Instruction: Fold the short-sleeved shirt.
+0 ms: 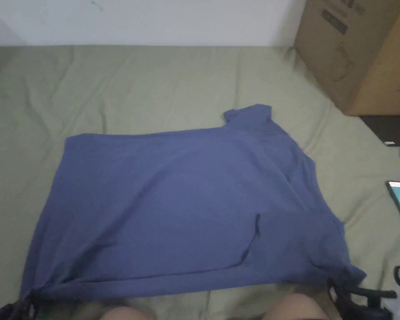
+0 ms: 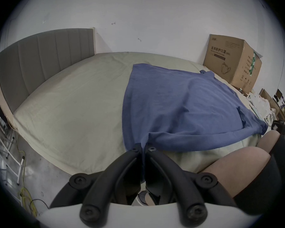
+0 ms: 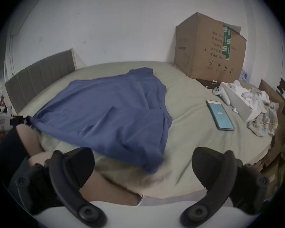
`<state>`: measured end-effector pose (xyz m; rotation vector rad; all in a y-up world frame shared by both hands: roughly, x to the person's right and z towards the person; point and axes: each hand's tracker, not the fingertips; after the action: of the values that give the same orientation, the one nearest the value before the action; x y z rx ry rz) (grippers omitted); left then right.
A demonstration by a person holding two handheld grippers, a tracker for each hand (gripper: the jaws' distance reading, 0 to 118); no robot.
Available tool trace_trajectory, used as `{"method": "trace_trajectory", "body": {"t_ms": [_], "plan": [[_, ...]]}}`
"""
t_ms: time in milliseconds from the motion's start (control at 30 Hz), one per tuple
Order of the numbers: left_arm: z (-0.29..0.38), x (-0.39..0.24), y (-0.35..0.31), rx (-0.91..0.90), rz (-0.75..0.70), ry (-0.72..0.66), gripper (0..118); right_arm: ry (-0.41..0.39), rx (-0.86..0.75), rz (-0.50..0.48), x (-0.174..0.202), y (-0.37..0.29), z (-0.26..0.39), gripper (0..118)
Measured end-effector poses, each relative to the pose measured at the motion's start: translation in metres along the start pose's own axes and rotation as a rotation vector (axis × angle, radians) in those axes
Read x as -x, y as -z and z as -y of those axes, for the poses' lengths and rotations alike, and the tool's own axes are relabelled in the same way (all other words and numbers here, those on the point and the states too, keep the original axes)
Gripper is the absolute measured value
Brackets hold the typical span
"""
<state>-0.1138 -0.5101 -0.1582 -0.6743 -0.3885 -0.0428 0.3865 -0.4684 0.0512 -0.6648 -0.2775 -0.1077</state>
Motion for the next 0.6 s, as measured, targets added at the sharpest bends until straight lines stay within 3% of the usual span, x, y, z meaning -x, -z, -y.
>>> {"method": "trace_trajectory", "body": {"t_ms": [67,100,133,167,233,267,300,433,600], "plan": [[-0.001,-0.002,0.002,0.005,-0.005,0.014,2,0.020,-0.013,0.020,-0.007,0.022,0.000,114],[-0.001,-0.004,0.004,0.008,-0.011,0.029,2,0.020,0.025,0.020,-0.007,0.031,0.001,105],[0.001,-0.007,0.005,0.012,-0.012,0.034,2,0.005,0.057,-0.010,-0.007,0.039,0.003,64],[0.001,-0.008,0.006,0.014,-0.012,0.036,2,0.005,0.053,-0.006,-0.008,0.045,0.005,2],[0.000,-0.009,0.006,0.021,-0.011,0.036,2,-0.016,0.103,0.040,-0.026,0.057,0.015,0],[0.000,-0.010,0.006,0.023,-0.007,0.037,2,0.015,0.114,0.043,-0.025,0.060,0.018,0],[-0.001,-0.012,0.004,0.023,-0.010,0.042,2,0.052,0.115,-0.075,-0.029,0.054,0.015,0],[-0.018,-0.015,-0.014,0.001,0.000,0.037,2,-0.006,0.054,-0.009,-0.036,0.030,0.010,0],[-0.077,-0.013,-0.011,0.051,0.042,0.031,2,-0.012,0.021,-0.006,-0.028,0.007,-0.059,0]]}}
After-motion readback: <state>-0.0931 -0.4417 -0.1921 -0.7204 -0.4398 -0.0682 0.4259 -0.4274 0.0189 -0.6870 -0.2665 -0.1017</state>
